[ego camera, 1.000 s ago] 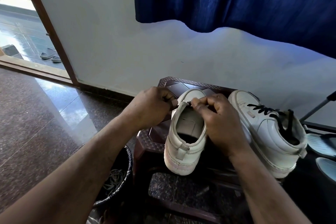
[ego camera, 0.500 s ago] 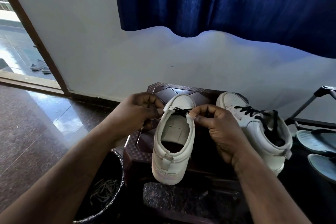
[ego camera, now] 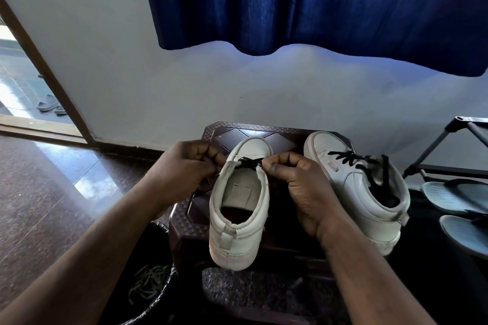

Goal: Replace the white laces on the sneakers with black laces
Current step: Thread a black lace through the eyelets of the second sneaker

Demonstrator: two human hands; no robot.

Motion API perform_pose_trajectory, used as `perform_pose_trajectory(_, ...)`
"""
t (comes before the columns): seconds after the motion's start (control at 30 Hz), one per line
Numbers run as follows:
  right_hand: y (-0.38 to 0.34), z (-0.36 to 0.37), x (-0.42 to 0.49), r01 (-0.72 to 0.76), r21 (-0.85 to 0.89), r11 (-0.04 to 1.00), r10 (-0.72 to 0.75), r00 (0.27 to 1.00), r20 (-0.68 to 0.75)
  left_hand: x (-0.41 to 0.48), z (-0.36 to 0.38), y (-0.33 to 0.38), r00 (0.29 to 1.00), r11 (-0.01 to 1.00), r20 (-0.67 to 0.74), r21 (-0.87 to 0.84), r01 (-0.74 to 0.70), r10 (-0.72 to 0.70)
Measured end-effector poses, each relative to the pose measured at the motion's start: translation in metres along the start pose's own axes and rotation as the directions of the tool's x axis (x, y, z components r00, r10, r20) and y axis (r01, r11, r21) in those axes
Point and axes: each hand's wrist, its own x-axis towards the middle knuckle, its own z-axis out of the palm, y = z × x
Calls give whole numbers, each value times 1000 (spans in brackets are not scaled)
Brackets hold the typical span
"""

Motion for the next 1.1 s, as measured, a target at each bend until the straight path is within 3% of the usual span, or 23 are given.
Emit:
perform_pose_trajectory(0.3,3,0,4,21,-7,1000,-21,1000,8,-4,1,3,1000,998,-29,54,-8,10)
perform_pose_trajectory(0.43,2,0,4,18,5,1000,-18,1000,23,-2,6,7,982,992,-146,69,-107,116)
perform_pose_trajectory(0.57,-1,-2,1,60,-2,998,-59,995,86,0,15,22,972,971,-108,142,-191,207)
perform_pose_trajectory(0.63,-4,-3,-2,133,-98,986,-119,984,134,0,24,28,966,908,-63,361,-211,249)
perform_pose_trajectory(0.73,-6,-2,-6,263,-331,906,-224,963,151,0,34,33,950,717,-14,659,-227,313)
perform_pose_trajectory(0.87,-7,-2,-7,333,-455,826,-293,943,160,0,29,32,938,650,51,708,-276,343)
perform_pose_trajectory(1.1,-6,-1,-5,280,-523,805,-279,957,81,-8,27,29,857,519,61,773,-365,512)
